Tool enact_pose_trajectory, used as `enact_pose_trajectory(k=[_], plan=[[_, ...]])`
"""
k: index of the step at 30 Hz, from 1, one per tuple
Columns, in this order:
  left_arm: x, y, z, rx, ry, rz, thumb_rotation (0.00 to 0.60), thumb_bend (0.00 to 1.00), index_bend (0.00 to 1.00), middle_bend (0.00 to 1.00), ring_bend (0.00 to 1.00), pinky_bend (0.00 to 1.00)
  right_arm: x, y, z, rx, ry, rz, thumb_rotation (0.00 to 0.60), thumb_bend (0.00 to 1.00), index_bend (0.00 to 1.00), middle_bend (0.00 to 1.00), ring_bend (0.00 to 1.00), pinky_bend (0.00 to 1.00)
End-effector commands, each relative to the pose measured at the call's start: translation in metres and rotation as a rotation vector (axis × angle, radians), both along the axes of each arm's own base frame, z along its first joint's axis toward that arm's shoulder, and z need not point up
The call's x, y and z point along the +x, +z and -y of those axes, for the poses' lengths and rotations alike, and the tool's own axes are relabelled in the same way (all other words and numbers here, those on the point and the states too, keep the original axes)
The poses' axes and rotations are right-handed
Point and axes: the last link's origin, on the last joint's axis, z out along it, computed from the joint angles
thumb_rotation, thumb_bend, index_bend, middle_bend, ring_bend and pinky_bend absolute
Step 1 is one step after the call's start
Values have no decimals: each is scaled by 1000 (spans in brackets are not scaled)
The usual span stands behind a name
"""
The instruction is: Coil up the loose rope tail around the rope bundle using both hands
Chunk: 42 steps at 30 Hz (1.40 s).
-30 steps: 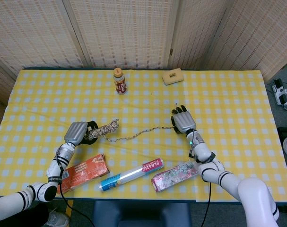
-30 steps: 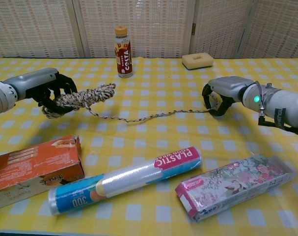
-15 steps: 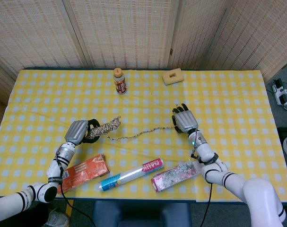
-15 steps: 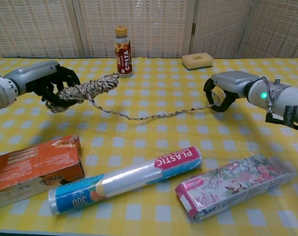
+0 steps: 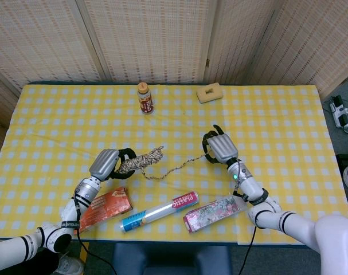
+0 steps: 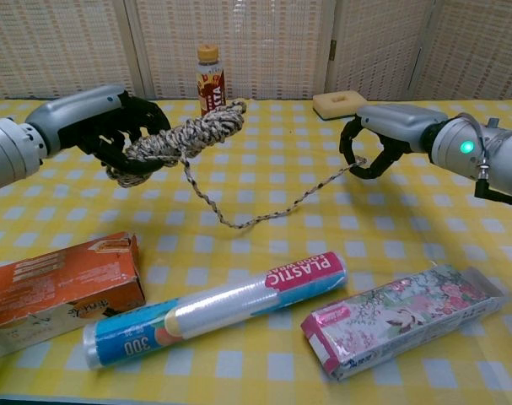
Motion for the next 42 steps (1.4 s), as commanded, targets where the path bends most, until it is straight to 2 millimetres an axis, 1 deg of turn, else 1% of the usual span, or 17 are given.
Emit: enact_pose_trajectory(k=[1,4,7,11,17,19,22,25,27,30,32,37,42], plan=[[16,-2,6,-30,-59,10,600,685,784,753,721,783,16,8,-1,-3,4,67,600,487,726,341,208,0],[32,-9,11,-52,-112,-5,600,685,784,753,721,782,37,12,-3,-2,16,130,600,487,732,342,211,0],[47,-17,14,-66,-172,-55,600,685,785,753,718,783,62,18,-2,-39,54,190,600,488,739,344,210,0],[61,-29,16,-42,-230,-141,600,685,785,753,717,782,90,27,-1,-81,90,245,600,487,746,345,210,0],[76,-49,16,-27,-236,-240,600,685,782,753,716,783,120,38,-1,-132,124,282,600,487,747,345,210,0],[79,-56,15,-17,-219,-267,600,685,779,753,715,782,128,41,-4,-130,136,299,600,487,747,345,210,0],[82,-63,10,0,-164,-290,600,685,779,753,716,783,135,44,-13,-123,150,332,600,487,747,345,211,0],[81,-69,5,2,-93,-322,600,686,779,758,725,783,138,47,-20,-115,154,364,600,488,748,345,210,0],[79,-71,0,15,-11,-336,600,686,781,777,742,783,138,51,-27,-111,156,390,600,488,750,345,210,0],[80,-71,-4,65,104,-331,600,685,795,813,775,783,135,58,-38,-116,157,426,600,509,756,350,215,0],[79,-69,-7,75,175,-297,600,685,801,820,784,783,128,64,-45,-124,151,440,600,520,761,355,220,0],[73,-58,-16,77,324,-153,600,685,802,825,797,790,111,74,-57,-112,111,477,600,520,762,356,223,0],[73,-47,-22,-1,474,98,600,685,802,827,801,793,98,70,-69,-69,97,464,600,519,762,358,227,0]])
